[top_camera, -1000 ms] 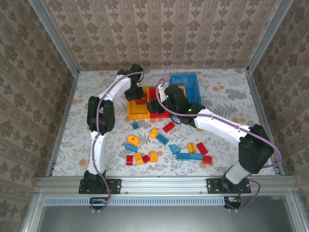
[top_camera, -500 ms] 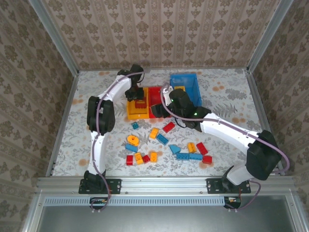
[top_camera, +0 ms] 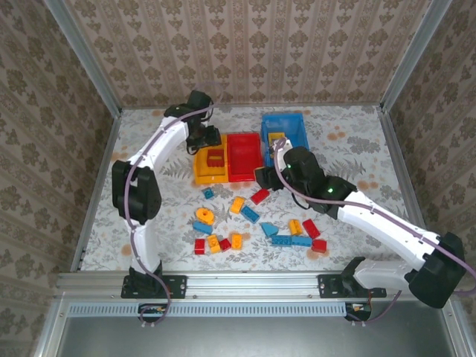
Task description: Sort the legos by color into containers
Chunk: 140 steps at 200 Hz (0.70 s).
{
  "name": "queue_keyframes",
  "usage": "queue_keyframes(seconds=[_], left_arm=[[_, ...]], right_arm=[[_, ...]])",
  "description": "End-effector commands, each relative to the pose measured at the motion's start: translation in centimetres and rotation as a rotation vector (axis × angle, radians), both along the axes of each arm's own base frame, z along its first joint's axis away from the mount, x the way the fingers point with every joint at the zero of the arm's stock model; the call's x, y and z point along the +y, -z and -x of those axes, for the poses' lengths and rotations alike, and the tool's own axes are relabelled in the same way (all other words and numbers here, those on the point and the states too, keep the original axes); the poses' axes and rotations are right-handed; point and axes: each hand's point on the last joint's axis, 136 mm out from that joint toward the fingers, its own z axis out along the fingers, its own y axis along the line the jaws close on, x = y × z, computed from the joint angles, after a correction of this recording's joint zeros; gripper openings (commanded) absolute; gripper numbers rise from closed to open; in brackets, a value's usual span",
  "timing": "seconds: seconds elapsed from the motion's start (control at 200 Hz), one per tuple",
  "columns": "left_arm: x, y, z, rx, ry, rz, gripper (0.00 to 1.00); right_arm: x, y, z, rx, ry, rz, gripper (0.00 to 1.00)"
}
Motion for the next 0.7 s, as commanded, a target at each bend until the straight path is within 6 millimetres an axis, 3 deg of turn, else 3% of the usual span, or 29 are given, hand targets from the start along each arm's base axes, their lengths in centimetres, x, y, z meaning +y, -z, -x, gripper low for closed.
queue_keyframes(seconds=[0.0,0.13,0.16,0.285,0.48,0.605,0.695], left_arm=[[-0.9,-3.2,1.4,-0.072,0.004,0.078,0.52],[-0.3,-5.5,5.1,-0.134,0.026,0.118,0.54],[-1.2,-6.0,6.9,-0.150,0.064,0.128,0.54],[-0.6,-6.3,12.5,-0.191,0.100,0.174,0.57],[1.8,-6.4,19.6,-0.243,0.092,0.230,0.62],[3.9,-5.9,21.9,-0.247,0.054,0.237,0.63],[4.1,-6.1,22.7,-0.264,0.058,0.271,0.66]], right_arm=[[-1.3,1.2,2.0,0.081,-0.010,0.047,0.66],[-0.8,3.5,5.3,0.193,-0.141,0.112,0.66],[-0.8,4.5,6.3,0.230,-0.170,0.134,0.66],[0.2,7.4,8.5,0.314,-0.253,0.192,0.70],[1.7,11.5,9.1,0.366,-0.337,0.299,0.76],[2.9,14.9,8.4,0.407,-0.368,0.353,0.78],[3.6,16.7,7.8,0.416,-0.370,0.367,0.80]])
